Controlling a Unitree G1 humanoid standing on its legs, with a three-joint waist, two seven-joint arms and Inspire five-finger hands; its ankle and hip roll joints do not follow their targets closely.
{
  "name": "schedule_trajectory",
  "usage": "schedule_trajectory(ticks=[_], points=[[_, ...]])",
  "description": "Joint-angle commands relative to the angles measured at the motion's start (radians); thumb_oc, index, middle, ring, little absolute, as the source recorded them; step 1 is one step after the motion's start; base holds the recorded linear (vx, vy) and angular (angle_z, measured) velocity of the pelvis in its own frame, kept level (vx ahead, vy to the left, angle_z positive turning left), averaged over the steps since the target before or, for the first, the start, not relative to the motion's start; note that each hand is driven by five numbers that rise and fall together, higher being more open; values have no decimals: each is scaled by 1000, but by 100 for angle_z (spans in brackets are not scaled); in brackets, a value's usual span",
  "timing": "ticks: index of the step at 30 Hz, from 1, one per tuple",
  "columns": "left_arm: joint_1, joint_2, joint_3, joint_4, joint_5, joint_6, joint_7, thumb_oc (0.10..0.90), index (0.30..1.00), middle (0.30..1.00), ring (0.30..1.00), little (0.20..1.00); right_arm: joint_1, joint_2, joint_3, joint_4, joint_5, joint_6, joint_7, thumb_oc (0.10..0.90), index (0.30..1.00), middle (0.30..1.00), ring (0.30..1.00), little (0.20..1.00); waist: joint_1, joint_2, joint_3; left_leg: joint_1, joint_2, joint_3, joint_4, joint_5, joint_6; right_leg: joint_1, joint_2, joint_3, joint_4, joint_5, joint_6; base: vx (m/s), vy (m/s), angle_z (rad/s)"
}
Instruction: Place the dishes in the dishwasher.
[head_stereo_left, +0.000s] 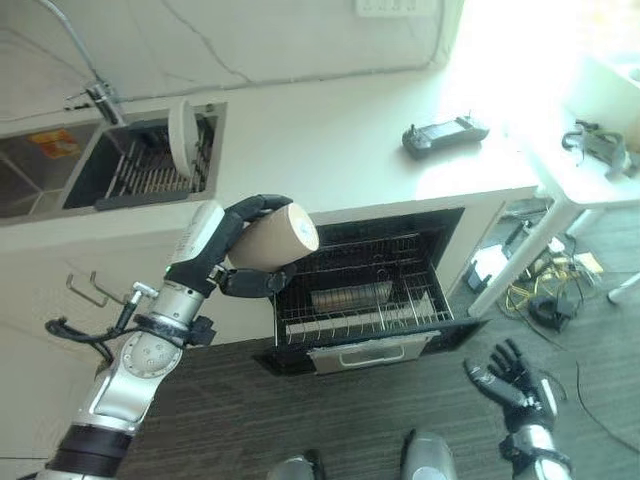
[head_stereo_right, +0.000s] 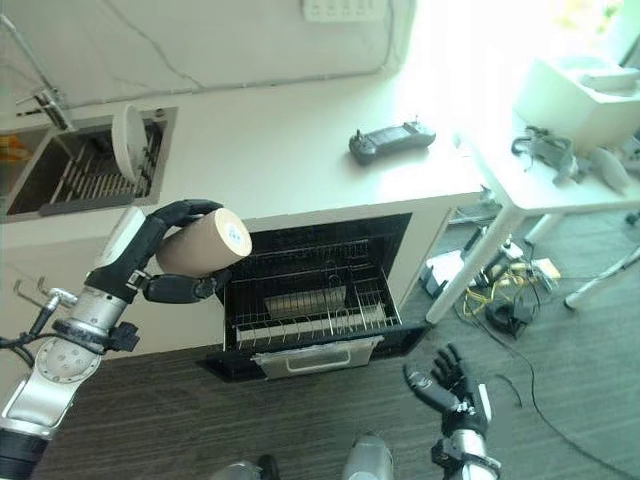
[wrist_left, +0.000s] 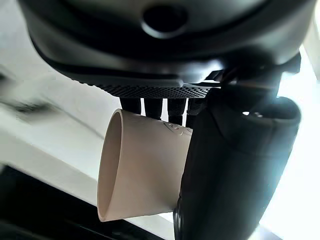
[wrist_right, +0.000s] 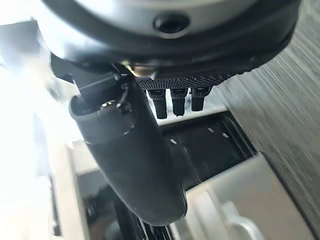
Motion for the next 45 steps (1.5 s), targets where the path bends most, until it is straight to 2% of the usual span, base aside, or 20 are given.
schedule_trajectory(ticks=[1, 2, 3, 4, 5, 7, 8, 11, 12, 13, 15, 19, 21, 24, 25, 28, 32, 35, 41, 45], points=[[-74, 35, 115, -134, -16, -92, 143, 400, 300, 300, 300, 300, -69, -101, -33, -137, -30, -92, -21, 800, 900, 900, 900, 900, -42, 29, -12, 69, 142, -16, -102, 37, -12, 144, 118, -92, -87, -97, -56, -40, -494, 27], [-73, 31, 120, -141, -5, -92, 148, 400, 300, 300, 300, 300, -65, -115, -42, -148, -25, -88, -31, 800, 900, 900, 900, 900, -44, 31, -8, 49, 163, 1, -102, 76, -20, 151, 134, -107, -95, -109, -77, -6, -408, 17], [-86, 26, 117, -132, -4, -112, 141, 400, 300, 300, 300, 300, -55, -125, -61, -155, -7, -91, -39, 800, 900, 900, 900, 900, -56, 22, -9, 46, 171, 53, -102, 79, -21, 169, 137, -128, -105, -123, -86, -62, -443, 39], [-120, 14, 100, -126, 2, -122, 125, 400, 300, 300, 300, 300, -39, -134, -83, -180, 2, -88, -65, 800, 900, 900, 900, 900, -72, 8, -15, 39, 151, 137, -102, 71, -11, 175, 132, -176, -105, -130, -94, -75, -396, 59], [-139, 8, 90, -126, 11, -120, 120, 400, 300, 300, 300, 300, -29, -140, -91, -199, 3, -81, -87, 800, 900, 900, 900, 900, -74, -2, -24, 37, 113, 164, -102, 58, -2, 170, 126, -196, -105, -129, -92, -79, -306, 95], [-127, 9, 102, -151, 15, -98, 117, 400, 300, 300, 300, 300, -22, -144, -91, -211, 6, -81, -103, 800, 900, 900, 900, 900, -59, -2, -36, 40, 38, 128, -102, 26, 11, 160, 139, -179, -105, -129, -85, 33, -114, 96], [-85, 8, 129, -172, 18, -99, 113, 400, 300, 300, 300, 300, -20, -140, -89, -218, 13, -91, -115, 800, 900, 900, 900, 900, -42, 2, -48, 38, 15, 80, -102, 13, 14, 153, 157, -155, -105, -135, -83, 2, -34, 11], [-27, 31, 175, -185, -39, -112, 77, 400, 300, 300, 300, 300, -19, -125, -107, -233, 52, -154, -176, 800, 900, 900, 900, 900, -34, 21, -69, 18, 10, 47, -102, -3, 20, 137, 182, -147, -105, -137, -87, -14, 15, -67], [-25, 34, 177, -185, -46, -112, 74, 400, 300, 300, 300, 300, -18, -123, -109, -236, 54, -157, -180, 800, 900, 900, 900, 900, -34, 21, -71, 18, 11, 47, -102, -5, 19, 136, 182, -147, -105, -138, -86, 18, 24, -47], [-11, 44, 193, -178, -86, -127, 57, 400, 300, 300, 300, 300, -8, -109, -133, -260, 48, -215, -232, 800, 900, 900, 900, 900, -37, 20, -82, 18, 18, 56, -102, -13, 13, 136, 178, -153, -105, -139, -77, 14, 25, -26], [-5, 39, 200, -178, -117, -128, 43, 400, 300, 300, 300, 300, -1, -104, -154, -292, 34, -238, -278, 800, 900, 900, 900, 900, -38, 16, -92, 22, 17, 60, -102, -22, 14, 134, 170, -154, -105, -139, -68, 15, 34, -6], [28, -46, 208, -200, -317, -124, -58, 400, 300, 300, 300, 300, 1, -110, -223, -417, 44, -252, -224, 800, 900, 900, 900, 900, -33, 2, -104, 37, 7, 60, -102, -40, 19, 125, 159, -150, -105, -134, -55, -1, 27, -18], [41, -127, 188, -194, -443, -109, -118, 400, 300, 300, 300, 300, -3, -110, -228, -523, 77, -238, -131, 800, 900, 900, 900, 900, -35, -8, -107, 44, 3, 61, -102, -48, 25, 123, 161, -143, -105, -130, -55, -12, 15, -32], [26, -258, 116, -175, -520, -111, -170, 400, 300, 300, 300, 300, -16, -121, -190, -665, 128, -154, 37, 800, 900, 900, 900, 900, -43, -23, -116, 49, -2, 65, -102, -52, 34, 119, 168, -126, -105, -123, -55, -14, 18, -13], [22, -269, 107, -173, -528, -112, -167, 400, 300, 300, 300, 300, -18, -124, -183, -677, 140, -146, 53, 800, 900, 900, 900, 900, -44, -24, -116, 49, -2, 65, -102, -53, 35, 119, 169, -123, -105, -123, -56, -45, 25, -10], [-21, -332, 29, -129, -516, -119, -118, 400, 300, 300, 300, 300, -48, -139, -124, -757, 222, -87, 171, 800, 900, 900, 900, 900, -56, -35, -123, 56, 6, 82, -102, -54, 34, 117, 172, -114, -105, -121, -60, -45, 22, -7], [-59, -371, -43, -79, -471, -146, -23, 400, 300, 300, 300, 300, -98, -142, -35, -838, 295, 1, 234, 800, 900, 900, 900, 900, -57, -41, -127, 66, 12, 97, -102, -53, 32, 121, 172, -113, -105, -117, -62, -12, 9, -3], [-87, -389, -93, -36, -403, -180, 76, 400, 300, 300, 300, 300, -146, -131, 61, -866, 292, 75, 245, 800, 900, 900, 900, 900, -44, -42, -131, 73, 13, 101, -102, -51, 32, 127, 165, -127, -105, -116, -64, -15, 5, -8], [-61, -386, -154, -27, -125, -251, 327, 400, 300, 300, 300, 300, -232, -104, 242, -869, 258, 70, 182, 800, 900, 900, 900, 900, 24, -49, -128, 84, 2, 94, -102, -57, 34, 144, 138, -177, -105, -112, -59, -13, -7, -2], [-83, -376, -192, -10, 52, -243, 515, 400, 300, 300, 300, 300, -284, -101, 319, -848, 233, 60, 101, 800, 900, 900, 900, 900, 45, -51, -131, 93, -2, 99, -102, -61, 35, 151, 131, -188, -105, -113, -58, -7, -4, -3]])
